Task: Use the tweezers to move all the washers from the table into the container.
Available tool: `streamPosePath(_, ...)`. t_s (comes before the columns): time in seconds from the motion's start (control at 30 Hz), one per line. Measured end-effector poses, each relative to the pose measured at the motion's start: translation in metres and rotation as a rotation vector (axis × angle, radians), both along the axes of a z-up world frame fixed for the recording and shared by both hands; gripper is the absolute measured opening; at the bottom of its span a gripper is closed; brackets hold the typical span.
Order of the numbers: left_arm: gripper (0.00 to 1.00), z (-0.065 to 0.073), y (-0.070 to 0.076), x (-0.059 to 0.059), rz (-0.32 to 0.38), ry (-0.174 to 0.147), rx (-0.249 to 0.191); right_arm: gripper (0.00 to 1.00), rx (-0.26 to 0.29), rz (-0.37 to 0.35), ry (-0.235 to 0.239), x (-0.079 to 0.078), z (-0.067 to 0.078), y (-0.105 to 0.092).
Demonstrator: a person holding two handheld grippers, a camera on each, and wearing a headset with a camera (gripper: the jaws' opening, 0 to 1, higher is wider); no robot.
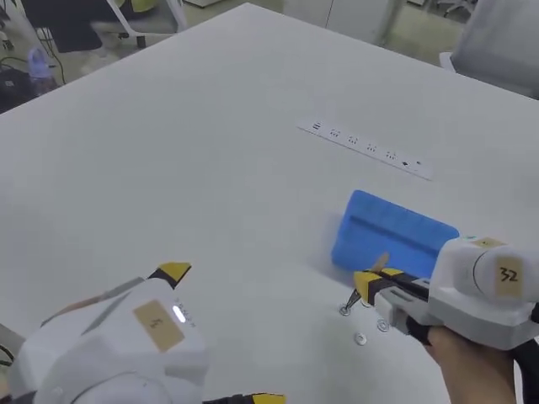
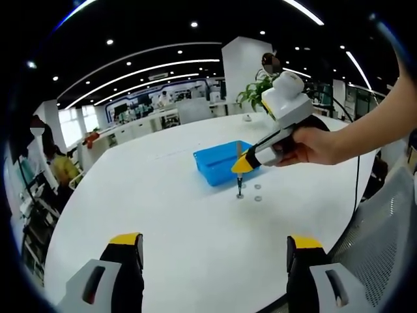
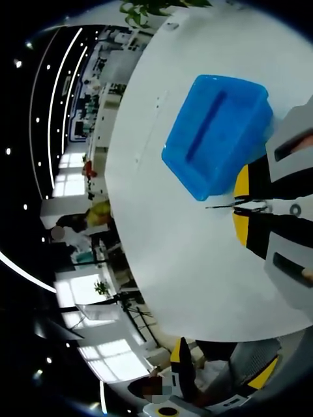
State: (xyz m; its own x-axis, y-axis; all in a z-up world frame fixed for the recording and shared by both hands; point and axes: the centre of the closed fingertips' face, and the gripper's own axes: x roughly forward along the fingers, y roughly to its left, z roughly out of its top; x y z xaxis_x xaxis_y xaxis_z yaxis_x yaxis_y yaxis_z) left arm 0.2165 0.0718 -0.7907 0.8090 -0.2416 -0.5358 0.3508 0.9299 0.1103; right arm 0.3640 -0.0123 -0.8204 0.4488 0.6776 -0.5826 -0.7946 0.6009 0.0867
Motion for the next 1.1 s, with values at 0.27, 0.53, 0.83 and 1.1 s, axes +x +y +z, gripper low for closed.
streamPosePath(0.27, 0.93, 0.001, 0.003, 0.001, 0.014, -0.008, 0.009, 0.02, -0.036, 0.045, -0.05, -0.005, 0.0, 0.003)
streamPosePath(0.53, 0.92, 0.001, 0.002, 0.0, 0.01, -0.002, 0.011, 0.01, -0.056, 0.051, -0.035, -0.007, 0.003, 0.001)
streamPosePath(0.83, 0.98, 0.024, 0.013, 0.006, 0.068, -0.107, -0.05, 0.01, -0.015, 0.034, -0.045, -0.004, 0.027, -0.005)
streamPosePath(1.1, 0.99, 0.021, 0.008, 0.005, 0.049, -0.089, -0.058, 0.01, -0.013, 0.062, -0.088, -0.006, 0.052, -0.012)
